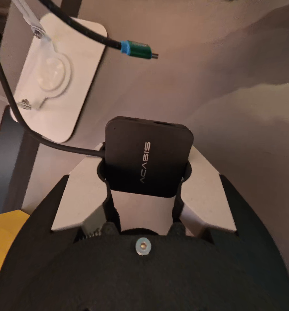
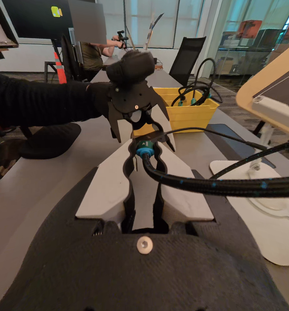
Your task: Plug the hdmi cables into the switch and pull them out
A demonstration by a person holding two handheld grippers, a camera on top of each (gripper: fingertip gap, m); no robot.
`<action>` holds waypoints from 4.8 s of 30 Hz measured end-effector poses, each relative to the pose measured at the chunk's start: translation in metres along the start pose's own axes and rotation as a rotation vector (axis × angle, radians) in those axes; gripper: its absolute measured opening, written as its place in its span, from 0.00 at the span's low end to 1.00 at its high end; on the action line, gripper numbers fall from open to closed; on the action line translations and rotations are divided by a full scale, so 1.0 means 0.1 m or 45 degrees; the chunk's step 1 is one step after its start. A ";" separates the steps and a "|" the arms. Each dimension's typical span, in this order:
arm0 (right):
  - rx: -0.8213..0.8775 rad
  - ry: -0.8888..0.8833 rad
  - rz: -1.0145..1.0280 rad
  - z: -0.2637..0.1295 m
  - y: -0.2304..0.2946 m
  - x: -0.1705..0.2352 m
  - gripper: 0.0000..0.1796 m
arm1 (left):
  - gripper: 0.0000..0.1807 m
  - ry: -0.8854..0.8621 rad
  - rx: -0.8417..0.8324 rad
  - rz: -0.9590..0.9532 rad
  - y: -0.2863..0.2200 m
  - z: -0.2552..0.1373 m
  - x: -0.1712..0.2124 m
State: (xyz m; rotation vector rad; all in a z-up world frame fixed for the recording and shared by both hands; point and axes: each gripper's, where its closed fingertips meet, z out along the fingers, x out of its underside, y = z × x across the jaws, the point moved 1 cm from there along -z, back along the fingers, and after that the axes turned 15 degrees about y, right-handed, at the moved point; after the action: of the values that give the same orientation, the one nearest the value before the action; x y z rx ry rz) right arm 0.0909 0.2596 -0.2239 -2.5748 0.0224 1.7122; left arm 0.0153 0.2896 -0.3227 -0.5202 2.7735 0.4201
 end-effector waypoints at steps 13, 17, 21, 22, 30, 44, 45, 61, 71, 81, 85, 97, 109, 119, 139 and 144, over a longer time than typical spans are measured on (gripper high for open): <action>0.312 0.046 0.164 -1.43 -0.28 -0.20 0.11 | 0.48 -0.213 -0.003 0.034 0.22 0.01 -0.42; 0.374 0.001 0.260 -1.94 -0.31 -0.08 0.11 | 0.48 -0.215 -0.019 0.058 0.22 0.00 -0.43; 0.464 -0.030 0.345 -2.32 -0.31 0.11 0.11 | 0.48 -0.239 -0.004 0.054 0.21 -0.03 -0.43; 0.487 -0.035 0.361 -2.38 -0.31 0.17 0.11 | 0.48 -0.246 0.000 0.050 0.21 -0.04 -0.44; 0.418 -0.319 0.739 -2.60 -0.56 0.78 0.11 | 0.48 -0.246 0.015 0.061 0.15 -0.01 -0.47; 0.401 0.135 1.171 -2.33 -0.49 1.76 0.22 | 0.48 -0.232 0.052 0.069 0.09 0.09 -0.47; 0.405 0.198 1.189 -2.31 -0.47 1.82 0.25 | 0.48 -0.230 0.054 0.070 0.08 0.09 -0.47; 0.698 0.382 1.046 -2.80 -0.41 1.71 0.23 | 0.48 -0.214 0.066 0.089 0.03 0.13 -0.48; 1.152 0.778 0.799 -3.26 -0.64 1.99 0.04 | 0.48 -0.208 0.070 0.100 0.00 0.15 -0.48; 1.127 1.453 0.770 -3.34 -0.64 2.61 0.10 | 0.49 -0.204 0.069 0.100 0.01 0.16 -0.48; 1.067 1.549 0.795 -3.33 -0.63 2.69 0.15 | 0.49 -0.208 0.066 0.095 0.02 0.14 -0.47; 1.038 1.366 0.852 -3.42 -0.44 2.39 0.36 | 0.48 -0.223 0.057 0.090 0.04 0.12 -0.49; 0.747 0.830 0.329 -1.87 -0.32 0.79 0.31 | 0.49 -0.291 0.005 0.120 -0.02 0.00 -0.64; 0.142 0.450 0.511 -0.15 -0.23 0.27 0.34 | 0.48 -0.291 -0.195 0.197 -0.05 -0.05 -0.80; -0.022 0.308 0.564 -0.29 -0.20 0.20 0.06 | 0.53 -0.418 -0.374 0.222 -0.15 -0.38 -1.09; 0.195 0.329 0.504 -0.97 -0.55 0.12 0.06 | 0.48 -0.466 -0.353 0.169 -0.05 -0.45 -1.05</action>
State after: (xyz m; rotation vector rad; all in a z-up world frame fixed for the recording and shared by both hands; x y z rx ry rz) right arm 0.1872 0.3095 -0.1955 -2.7866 0.6862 1.3844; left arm 0.1007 0.3024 -0.2476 -0.2825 2.4147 0.8470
